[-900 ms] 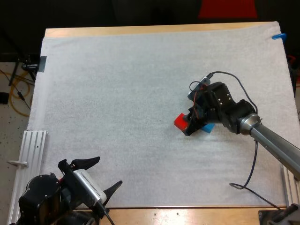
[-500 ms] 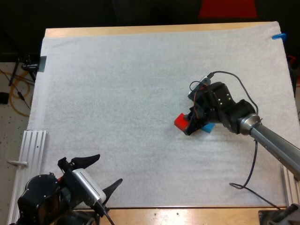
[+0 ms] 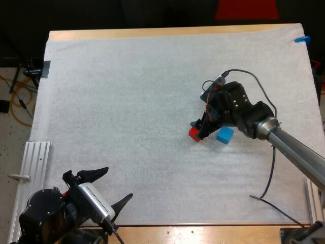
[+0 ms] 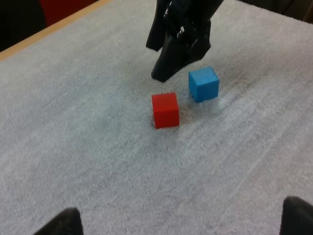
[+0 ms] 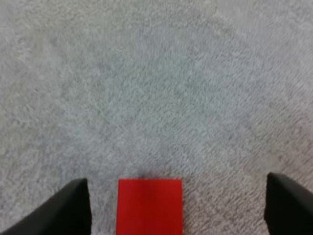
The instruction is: Stack red cube on blue cube
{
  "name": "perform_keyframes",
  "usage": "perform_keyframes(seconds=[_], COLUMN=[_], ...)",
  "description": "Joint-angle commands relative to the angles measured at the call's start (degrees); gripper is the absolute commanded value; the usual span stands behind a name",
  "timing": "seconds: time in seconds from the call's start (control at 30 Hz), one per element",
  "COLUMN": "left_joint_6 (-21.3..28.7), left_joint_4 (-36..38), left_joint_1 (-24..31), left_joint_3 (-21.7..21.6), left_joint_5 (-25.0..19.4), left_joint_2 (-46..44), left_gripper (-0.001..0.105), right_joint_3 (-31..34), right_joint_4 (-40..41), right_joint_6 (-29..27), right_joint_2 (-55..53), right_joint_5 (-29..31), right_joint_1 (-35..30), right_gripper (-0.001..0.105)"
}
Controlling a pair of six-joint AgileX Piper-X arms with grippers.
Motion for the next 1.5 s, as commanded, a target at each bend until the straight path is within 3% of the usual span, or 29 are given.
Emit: perform_keyframes(seconds=[0.0,0.53,0.6,0.73,0.83,1.23,1.47], left_joint_6=[0.04,0.04,0.04,0.04,0.04,0.04,0.04], left_joint_4=[-0.7,-0.7,-0.7,-0.7,-0.7,-0.7,-0.7], left_joint_1=[-0.19,-0.19,-0.19,-0.19,-0.19,-0.19,-0.19], left_joint_3=[-0.44,-0.44,-0.44,-0.44,-0.44,-0.44,-0.44], left_joint_5=[-0.52,-0.52,-0.52,-0.52,-0.52,-0.52,-0.52], left_joint_2=[0.26,0.26,0.26,0.26,0.26,0.26,0.26], left_gripper=[0.076,0.076,0.076,0.076,0.076,0.076,0.076], right_joint_3=[-0.41,-2.09,-2.91,-3.67,-3.8,-5.5,-5.5], right_joint_4=[-0.16,-1.4,-1.4,-1.26,-0.68,2.84,4.47], right_joint_6=[-0.6,-0.94,-0.94,-0.49,-0.49,0.89,1.62], right_joint_2=[0.9,10.42,11.0,11.22,11.22,2.3,-2.34], right_joint_5=[0.14,1.24,2.65,3.6,3.6,6.2,13.14], right_joint_1=[0.15,2.95,2.95,2.95,2.95,2.95,2.73], right_gripper=[0.07,0.068,0.06,0.026,0.014,0.012,0.012])
